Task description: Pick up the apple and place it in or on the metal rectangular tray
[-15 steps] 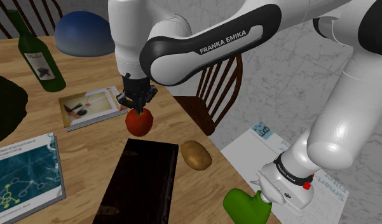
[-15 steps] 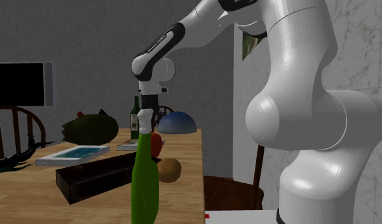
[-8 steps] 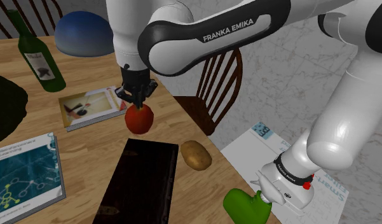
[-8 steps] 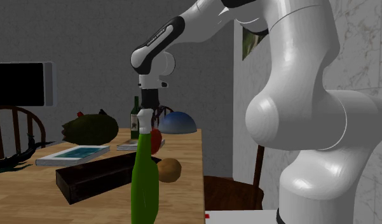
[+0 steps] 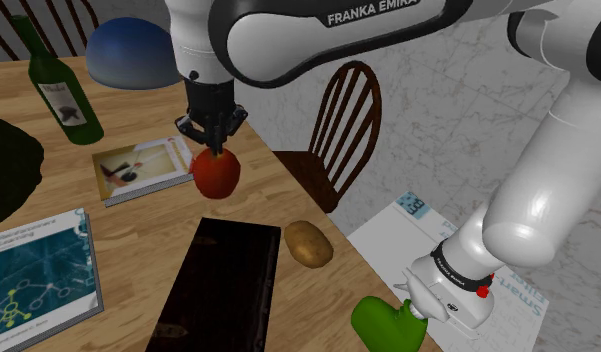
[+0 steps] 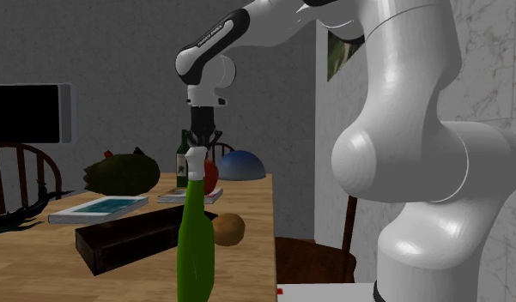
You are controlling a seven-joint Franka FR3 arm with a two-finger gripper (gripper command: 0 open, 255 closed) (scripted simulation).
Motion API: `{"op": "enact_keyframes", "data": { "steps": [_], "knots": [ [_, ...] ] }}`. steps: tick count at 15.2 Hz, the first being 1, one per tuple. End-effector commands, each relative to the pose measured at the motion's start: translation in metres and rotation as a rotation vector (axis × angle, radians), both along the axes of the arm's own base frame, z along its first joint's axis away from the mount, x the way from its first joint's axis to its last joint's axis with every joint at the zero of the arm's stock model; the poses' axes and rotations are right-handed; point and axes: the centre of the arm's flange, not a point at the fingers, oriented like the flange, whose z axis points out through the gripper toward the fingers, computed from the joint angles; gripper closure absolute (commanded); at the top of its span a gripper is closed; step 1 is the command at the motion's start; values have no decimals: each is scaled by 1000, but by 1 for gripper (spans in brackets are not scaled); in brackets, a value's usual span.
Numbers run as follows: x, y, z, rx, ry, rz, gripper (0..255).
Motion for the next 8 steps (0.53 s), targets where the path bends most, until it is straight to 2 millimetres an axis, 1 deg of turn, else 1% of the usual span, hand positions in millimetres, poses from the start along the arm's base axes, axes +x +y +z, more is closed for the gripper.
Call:
{"op": "enact_keyframes", "data": {
  "steps": [1,8],
  "knots": [
    [-1,0,10,0,0,0,255],
    [-1,0,47,0,0,0,255]
  ]
}}
